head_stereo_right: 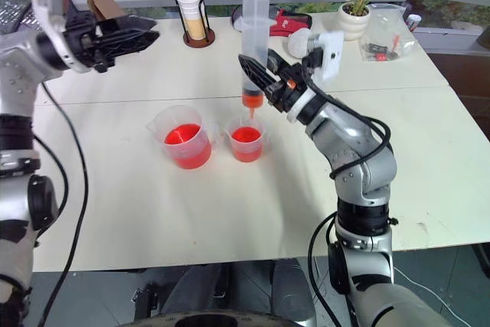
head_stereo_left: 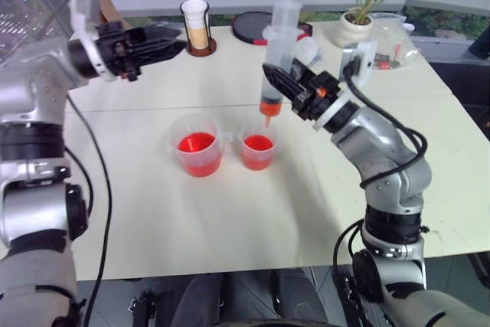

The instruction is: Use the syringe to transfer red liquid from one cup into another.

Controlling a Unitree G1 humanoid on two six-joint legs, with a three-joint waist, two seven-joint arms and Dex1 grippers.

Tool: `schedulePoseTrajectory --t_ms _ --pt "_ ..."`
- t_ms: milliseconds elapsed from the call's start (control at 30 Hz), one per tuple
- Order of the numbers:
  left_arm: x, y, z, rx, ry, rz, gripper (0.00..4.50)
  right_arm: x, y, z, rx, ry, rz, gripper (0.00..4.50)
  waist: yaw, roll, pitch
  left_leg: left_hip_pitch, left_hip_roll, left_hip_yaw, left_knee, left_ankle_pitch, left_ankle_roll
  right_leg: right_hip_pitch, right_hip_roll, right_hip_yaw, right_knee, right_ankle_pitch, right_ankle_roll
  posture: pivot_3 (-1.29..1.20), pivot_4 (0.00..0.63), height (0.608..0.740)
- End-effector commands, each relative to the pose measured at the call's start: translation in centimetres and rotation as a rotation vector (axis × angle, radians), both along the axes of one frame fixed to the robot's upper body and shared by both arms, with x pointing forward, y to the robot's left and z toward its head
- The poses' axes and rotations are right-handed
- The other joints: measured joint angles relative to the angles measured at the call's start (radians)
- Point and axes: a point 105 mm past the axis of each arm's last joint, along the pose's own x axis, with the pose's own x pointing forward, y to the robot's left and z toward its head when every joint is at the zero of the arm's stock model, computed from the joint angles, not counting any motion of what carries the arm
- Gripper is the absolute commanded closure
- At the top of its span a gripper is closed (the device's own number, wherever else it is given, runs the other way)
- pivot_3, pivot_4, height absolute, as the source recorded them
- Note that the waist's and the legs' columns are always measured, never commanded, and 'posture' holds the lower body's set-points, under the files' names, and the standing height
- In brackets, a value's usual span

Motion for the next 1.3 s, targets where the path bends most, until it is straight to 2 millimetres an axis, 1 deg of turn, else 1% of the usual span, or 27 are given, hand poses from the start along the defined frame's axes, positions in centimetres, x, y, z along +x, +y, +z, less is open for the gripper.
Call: schedulePoseTrajectory --t_ms 33,67,133,300,500,667,867,933,1133,1267,1300 --pt "0.8 -1.7 2.6 -0.054 -0.093 -0.022 2.49 -1.0 0.4 0.7 0.006 -0.062 0.000 3.14 0.004 0.000 0.000 0.000 0.000 0.000 0.001 0.000 0.000 0.000 0.000 0.000 0.000 0.000 0.000 0.00 0.150 0.739" --pt "1.0 -2.6 3.1 -0.084 -0.091 -0.052 2.49 -1.0 0.4 0.6 0.007 -0.060 -0.003 3.14 0.009 -0.001 0.001 0.000 0.000 0.000 0.001 0.000 0.000 0.001 0.000 0.000 0.000 0.000 0.000 0.00 0.150 0.739" --pt "1.6 -4.5 3.3 -0.077 -0.106 -0.086 2.49 -0.8 0.6 0.4 0.000 -0.064 0.000 3.14 0.011 -0.001 0.001 -0.001 -0.001 0.000 0.003 0.000 0.001 0.002 0.000 -0.001 0.000 0.000 0.000 0.00 0.150 0.739" --pt "2.2 -7.9 3.9 -0.069 -0.139 -0.150 2.49 -0.8 1.1 0.2 -0.024 -0.081 0.015 3.14 0.006 -0.001 0.001 -0.001 -0.001 0.000 0.006 -0.002 0.003 0.002 -0.001 -0.001 0.000 0.000 0.001 0.00 0.150 0.739" --pt "1.9 -9.7 4.0 -0.063 -0.150 -0.220 2.49 -0.9 1.0 0.1 -0.028 -0.086 0.007 3.14 0.001 -0.001 0.001 -0.001 -0.001 0.001 0.006 -0.002 0.003 0.002 0.000 -0.001 0.000 -0.001 0.001 0.00 0.150 0.739" --pt "1.7 -10.7 3.4 -0.036 -0.147 -0.260 2.49 -1.0 1.3 -0.2 -0.032 -0.083 0.014 3.14 0.003 -0.001 0.001 -0.001 -0.001 0.001 0.006 -0.002 0.003 0.002 0.000 -0.001 0.000 -0.001 0.001 0.00 0.150 0.739" --pt "1.4 -11.0 3.7 -0.039 -0.147 -0.292 2.49 -1.1 1.7 -0.6 -0.043 -0.074 0.026 3.14 0.003 -0.001 0.001 -0.001 -0.001 0.000 0.007 -0.002 0.004 0.002 0.000 -0.001 0.000 -0.001 0.001 0.00 0.150 0.739" --pt "1.1 -10.8 4.0 -0.047 -0.134 -0.314 2.49 -1.0 1.7 -0.8 -0.048 -0.071 0.026 3.14 0.002 -0.001 0.001 -0.001 -0.001 0.000 0.007 -0.002 0.004 0.002 0.000 -0.001 0.000 -0.001 0.001 0.00 0.150 0.739" --pt "1.0 -10.0 3.3 -0.002 -0.114 -0.330 2.49 -0.8 1.6 -0.9 -0.047 -0.066 0.023 3.14 0.002 -0.001 0.001 -0.001 -0.001 0.000 0.007 -0.002 0.005 0.002 0.000 -0.001 0.000 -0.001 0.001 0.00 0.150 0.739" --pt "1.2 -10.1 3.2 -0.006 -0.124 -0.312 2.49 -0.9 1.7 -0.9 -0.055 -0.071 0.029 3.14 0.003 -0.001 0.001 -0.001 -0.001 0.000 0.007 -0.002 0.004 0.002 0.000 -0.001 0.000 -0.001 0.001 0.00 0.150 0.739" --pt "1.2 -10.2 3.2 -0.014 -0.127 -0.305 2.73 -0.9 1.8 -1.0 -0.061 -0.073 0.033 3.14 0.003 -0.001 0.001 -0.001 -0.001 0.000 0.008 -0.002 0.004 0.003 0.000 -0.001 0.000 -0.001 0.001 0.00 0.150 0.739"
